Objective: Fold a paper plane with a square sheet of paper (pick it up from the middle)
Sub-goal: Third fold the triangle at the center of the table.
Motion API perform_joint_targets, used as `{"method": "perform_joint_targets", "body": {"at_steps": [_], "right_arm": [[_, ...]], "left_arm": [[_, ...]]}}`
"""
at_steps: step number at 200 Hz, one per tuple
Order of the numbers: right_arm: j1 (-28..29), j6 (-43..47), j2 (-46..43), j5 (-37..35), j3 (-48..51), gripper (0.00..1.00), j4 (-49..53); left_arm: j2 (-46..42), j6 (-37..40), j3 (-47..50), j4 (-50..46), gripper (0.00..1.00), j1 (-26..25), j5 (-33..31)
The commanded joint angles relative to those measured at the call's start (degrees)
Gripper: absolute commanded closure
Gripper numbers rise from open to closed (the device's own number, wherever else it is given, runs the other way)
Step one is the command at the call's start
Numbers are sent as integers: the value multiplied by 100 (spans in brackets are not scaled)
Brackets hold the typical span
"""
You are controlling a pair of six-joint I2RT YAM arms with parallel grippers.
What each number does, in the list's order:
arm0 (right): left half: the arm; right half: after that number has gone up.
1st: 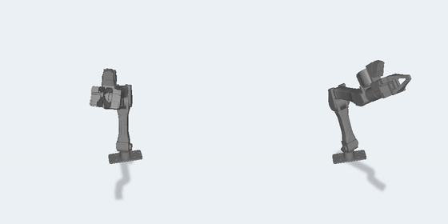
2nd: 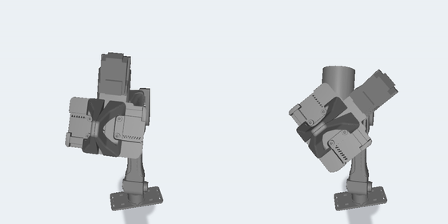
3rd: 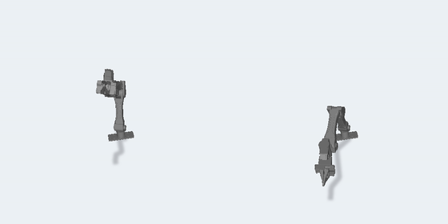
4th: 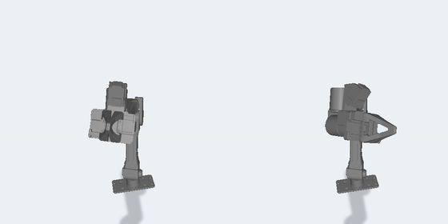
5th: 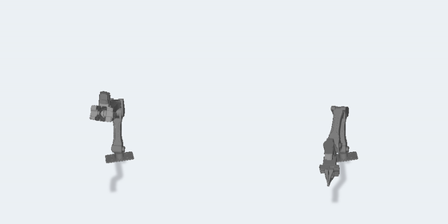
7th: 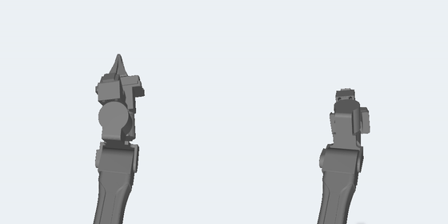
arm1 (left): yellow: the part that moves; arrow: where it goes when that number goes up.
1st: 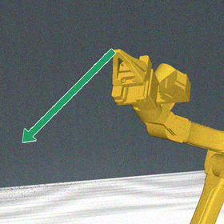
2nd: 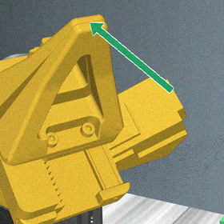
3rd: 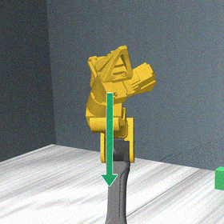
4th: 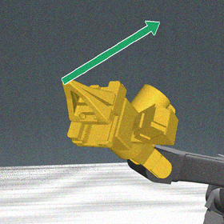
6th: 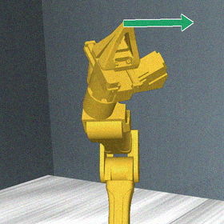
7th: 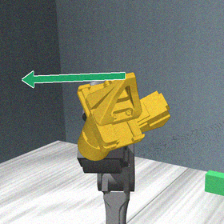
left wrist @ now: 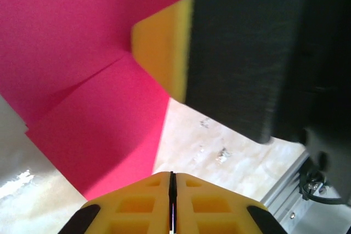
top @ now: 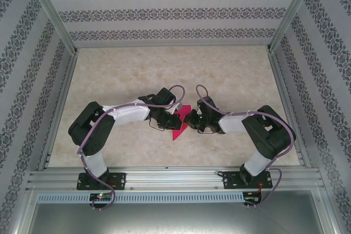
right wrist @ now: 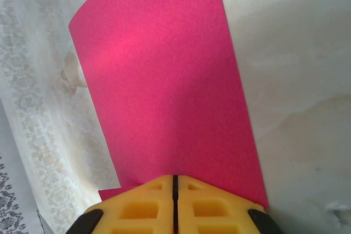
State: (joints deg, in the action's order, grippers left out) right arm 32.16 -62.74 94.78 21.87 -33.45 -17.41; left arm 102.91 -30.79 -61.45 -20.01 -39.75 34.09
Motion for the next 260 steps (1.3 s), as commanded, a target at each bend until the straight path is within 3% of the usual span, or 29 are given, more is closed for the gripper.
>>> {"method": "perform_joint_targets", "body": {"at_steps": [1, 95, 157, 207, 260], "right_arm": [[67, 4, -12, -214, 164, 90, 465], [138, 380, -783, 172, -118, 88, 662], [440, 183, -349, 72, -33, 92, 340], [245, 71, 140, 34, 339, 93, -241], [-221, 285, -33, 184, 409, 92, -265]], "left_arm": [[167, -103, 69, 208, 90, -13, 144], [537, 142, 118, -118, 92, -11, -244], [518, 161, 134, -147, 93, -9, -303], [585, 204, 88, -387, 97, -7, -538], [662, 262, 53, -577, 98, -7, -720]]}}
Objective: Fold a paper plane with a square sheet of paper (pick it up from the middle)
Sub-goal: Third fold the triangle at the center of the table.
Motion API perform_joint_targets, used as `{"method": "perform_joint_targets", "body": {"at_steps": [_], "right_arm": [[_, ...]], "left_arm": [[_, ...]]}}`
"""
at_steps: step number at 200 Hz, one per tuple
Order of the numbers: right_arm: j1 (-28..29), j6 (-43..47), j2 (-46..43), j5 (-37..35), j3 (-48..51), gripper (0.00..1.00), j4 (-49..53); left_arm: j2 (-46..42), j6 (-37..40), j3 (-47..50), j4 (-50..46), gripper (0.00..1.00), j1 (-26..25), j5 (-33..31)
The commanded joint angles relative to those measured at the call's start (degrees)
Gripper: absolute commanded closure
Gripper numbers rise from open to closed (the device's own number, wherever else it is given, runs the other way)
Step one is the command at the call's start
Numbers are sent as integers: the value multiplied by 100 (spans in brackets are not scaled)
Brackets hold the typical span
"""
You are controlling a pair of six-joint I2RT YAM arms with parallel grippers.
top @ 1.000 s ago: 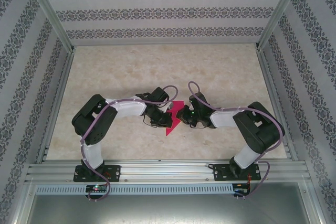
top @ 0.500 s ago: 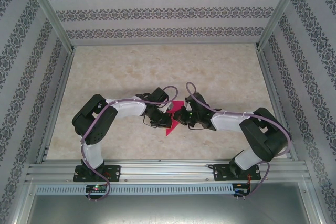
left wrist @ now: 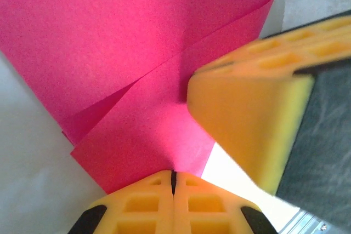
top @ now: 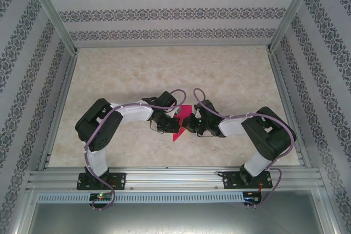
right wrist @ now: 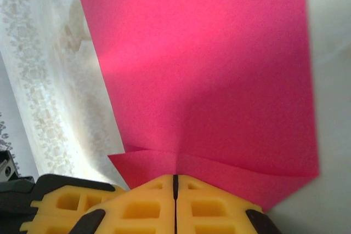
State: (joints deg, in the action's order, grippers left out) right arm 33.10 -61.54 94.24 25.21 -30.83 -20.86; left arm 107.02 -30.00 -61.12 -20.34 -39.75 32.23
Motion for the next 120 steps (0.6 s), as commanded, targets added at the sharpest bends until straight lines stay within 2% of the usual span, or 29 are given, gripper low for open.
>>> {"method": "perform_joint_targets", "body": {"at_steps": [1, 79, 120], "right_arm": [[-327, 171, 15, -145, 151, 92, 77], [-1182, 689, -24, 119, 379, 90, -279], [-1031, 751, -710, 340, 259, 88, -285]], "left_arm": [[255, 185, 16, -543, 98, -7, -542], [271, 224, 2, -585, 98, -7, -551], [255, 240, 5, -559, 98, -6, -511]]}}
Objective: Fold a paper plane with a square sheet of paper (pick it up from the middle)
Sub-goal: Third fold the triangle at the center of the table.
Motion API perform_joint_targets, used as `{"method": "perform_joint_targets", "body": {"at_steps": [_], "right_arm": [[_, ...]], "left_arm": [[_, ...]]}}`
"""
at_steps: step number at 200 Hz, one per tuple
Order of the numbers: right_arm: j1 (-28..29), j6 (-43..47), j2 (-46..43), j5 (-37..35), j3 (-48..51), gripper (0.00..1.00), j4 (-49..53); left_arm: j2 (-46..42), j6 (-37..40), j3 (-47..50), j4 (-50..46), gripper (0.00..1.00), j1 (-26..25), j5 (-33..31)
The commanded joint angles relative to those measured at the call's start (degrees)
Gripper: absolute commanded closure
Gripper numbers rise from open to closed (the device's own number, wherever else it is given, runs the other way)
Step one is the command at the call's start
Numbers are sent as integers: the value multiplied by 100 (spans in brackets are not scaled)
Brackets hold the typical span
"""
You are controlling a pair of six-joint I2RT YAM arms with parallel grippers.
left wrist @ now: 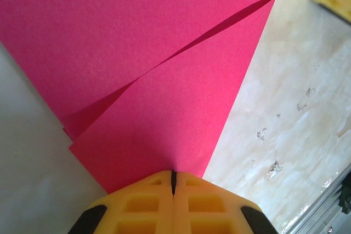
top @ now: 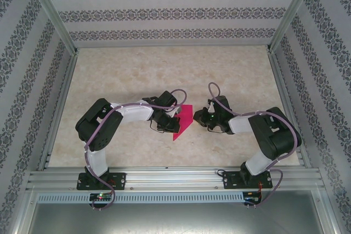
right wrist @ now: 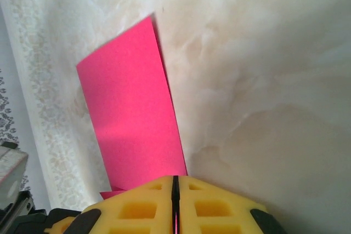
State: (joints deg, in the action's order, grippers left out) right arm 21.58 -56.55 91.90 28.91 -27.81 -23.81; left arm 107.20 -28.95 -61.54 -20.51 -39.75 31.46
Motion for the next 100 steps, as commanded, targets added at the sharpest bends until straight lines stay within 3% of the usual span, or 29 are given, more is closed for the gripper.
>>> {"method": "perform_joint_targets", "body": {"at_steps": [1, 53, 100], "right_arm": [[137, 256, -496, -32, -50, 88, 18], [850, -22, -539, -345, -11, 88, -61], [1159, -232, 140, -364, -34, 90, -397]], "left_arm": [[240, 135, 46, -541, 98, -6, -437], [256, 144, 52, -527, 98, 1, -406], [247, 143, 47, -530, 98, -7, -396]]}}
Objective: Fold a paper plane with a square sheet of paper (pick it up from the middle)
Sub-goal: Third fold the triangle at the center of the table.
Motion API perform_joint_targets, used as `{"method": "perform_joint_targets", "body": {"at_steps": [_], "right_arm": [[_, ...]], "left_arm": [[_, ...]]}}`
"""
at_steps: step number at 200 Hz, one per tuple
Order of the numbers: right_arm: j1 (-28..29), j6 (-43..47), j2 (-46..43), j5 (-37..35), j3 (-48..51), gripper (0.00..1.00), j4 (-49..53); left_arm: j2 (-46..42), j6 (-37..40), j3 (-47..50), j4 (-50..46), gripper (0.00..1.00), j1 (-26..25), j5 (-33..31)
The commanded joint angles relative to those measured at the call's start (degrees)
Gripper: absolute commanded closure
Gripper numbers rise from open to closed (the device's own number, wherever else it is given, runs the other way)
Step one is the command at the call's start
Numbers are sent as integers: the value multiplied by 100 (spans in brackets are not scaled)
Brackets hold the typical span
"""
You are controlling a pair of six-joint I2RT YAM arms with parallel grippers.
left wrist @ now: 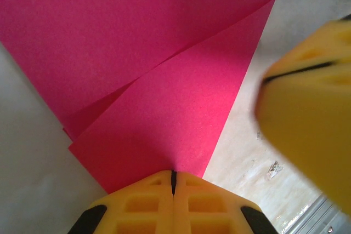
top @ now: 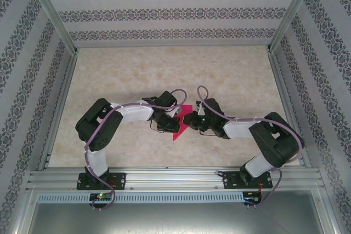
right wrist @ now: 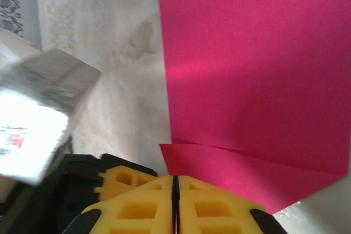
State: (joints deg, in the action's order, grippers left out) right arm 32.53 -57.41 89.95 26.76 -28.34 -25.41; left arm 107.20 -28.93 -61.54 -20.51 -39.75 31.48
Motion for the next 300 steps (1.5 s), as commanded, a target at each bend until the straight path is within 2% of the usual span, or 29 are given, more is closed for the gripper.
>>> {"method": "perform_joint_targets", "body": {"at_steps": [1, 50, 102, 124, 179, 231, 300], "right_arm": [[58, -148, 350, -147, 20, 90, -233], [-292, -204, 738, -208, 176, 90, -421], [-945, 162, 467, -58, 134, 90, 63], [-1122, 187, 325, 163, 128, 89, -26], [-667, 152, -288, 159, -142, 89, 323], [-94, -49, 339, 113, -439, 92, 133], [-98, -136, 1008, -122, -169, 94, -31]], "left_arm": [[248, 141, 50, -532, 98, -7, -402], [222, 157, 53, -568, 98, -2, -424], [227, 185, 32, -612, 98, -7, -446], [225, 201, 22, -617, 98, -7, -436], [196, 229, 35, -585, 97, -7, -399], [179, 234, 38, -568, 97, -7, -382], [85, 243, 11, -600, 96, -7, -341]]}}
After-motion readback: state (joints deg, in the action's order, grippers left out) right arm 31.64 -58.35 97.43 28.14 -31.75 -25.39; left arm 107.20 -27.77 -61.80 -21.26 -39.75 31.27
